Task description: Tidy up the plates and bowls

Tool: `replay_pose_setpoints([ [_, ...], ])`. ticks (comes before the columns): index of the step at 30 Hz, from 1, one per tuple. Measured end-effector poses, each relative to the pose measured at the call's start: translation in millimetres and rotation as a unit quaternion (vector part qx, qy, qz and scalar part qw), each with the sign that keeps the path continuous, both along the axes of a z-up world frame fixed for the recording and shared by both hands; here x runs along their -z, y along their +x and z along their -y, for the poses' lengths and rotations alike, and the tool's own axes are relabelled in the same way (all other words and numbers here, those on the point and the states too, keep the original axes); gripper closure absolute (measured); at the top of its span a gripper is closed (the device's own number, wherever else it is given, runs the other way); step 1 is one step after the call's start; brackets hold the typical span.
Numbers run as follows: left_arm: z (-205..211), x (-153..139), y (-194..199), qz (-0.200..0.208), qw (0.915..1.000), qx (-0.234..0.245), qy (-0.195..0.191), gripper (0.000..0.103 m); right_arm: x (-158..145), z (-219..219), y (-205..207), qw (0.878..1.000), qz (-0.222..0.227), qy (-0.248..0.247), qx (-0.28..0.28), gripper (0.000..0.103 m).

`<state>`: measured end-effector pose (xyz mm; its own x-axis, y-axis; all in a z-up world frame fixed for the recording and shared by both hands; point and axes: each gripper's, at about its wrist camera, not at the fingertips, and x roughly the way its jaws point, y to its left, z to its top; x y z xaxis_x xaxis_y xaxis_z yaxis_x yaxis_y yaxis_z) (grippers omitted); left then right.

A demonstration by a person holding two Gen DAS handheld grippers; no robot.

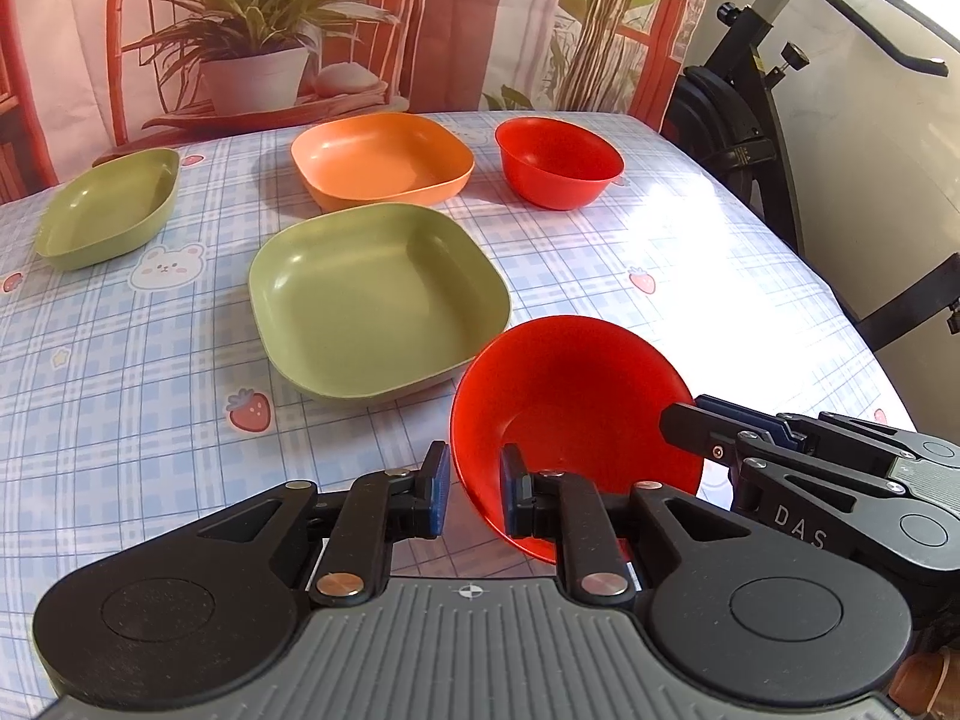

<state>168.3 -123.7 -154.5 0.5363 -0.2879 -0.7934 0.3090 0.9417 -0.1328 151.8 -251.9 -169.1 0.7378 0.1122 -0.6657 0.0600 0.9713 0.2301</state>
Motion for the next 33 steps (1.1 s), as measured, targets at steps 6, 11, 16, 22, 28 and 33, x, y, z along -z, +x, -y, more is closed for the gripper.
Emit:
replay_pose_setpoints([
  [6, -6, -10, -2, 0.016, 0.9997, -0.015, -0.012, 0.085, -6, 3, -2, 1.000, 0.010, -0.001, 0.001, 0.089],
  [11, -10, -22, -6, 0.037, 0.9989, -0.019, -0.019, 0.085, -17, 7, -5, 1.000, 0.026, -0.003, 0.003, 0.089],
  [16, -12, -42, -7, 0.073, 0.9970, -0.017, -0.017, 0.085, -34, 18, -4, 0.999, 0.050, -0.007, 0.008, 0.089],
  [22, -15, -69, 1, 0.114, 0.9930, -0.023, -0.019, 0.085, -63, 45, 8, 0.995, 0.090, -0.029, 0.025, 0.089],
  [28, -12, -82, 25, 0.127, 0.9913, -0.029, -0.022, 0.085, -77, 69, 27, 0.992, 0.113, -0.050, 0.034, 0.089],
  [33, 0, -77, 51, 0.119, 0.9924, -0.028, -0.016, 0.085, -71, 83, 47, 0.990, 0.125, -0.060, 0.036, 0.088],
])
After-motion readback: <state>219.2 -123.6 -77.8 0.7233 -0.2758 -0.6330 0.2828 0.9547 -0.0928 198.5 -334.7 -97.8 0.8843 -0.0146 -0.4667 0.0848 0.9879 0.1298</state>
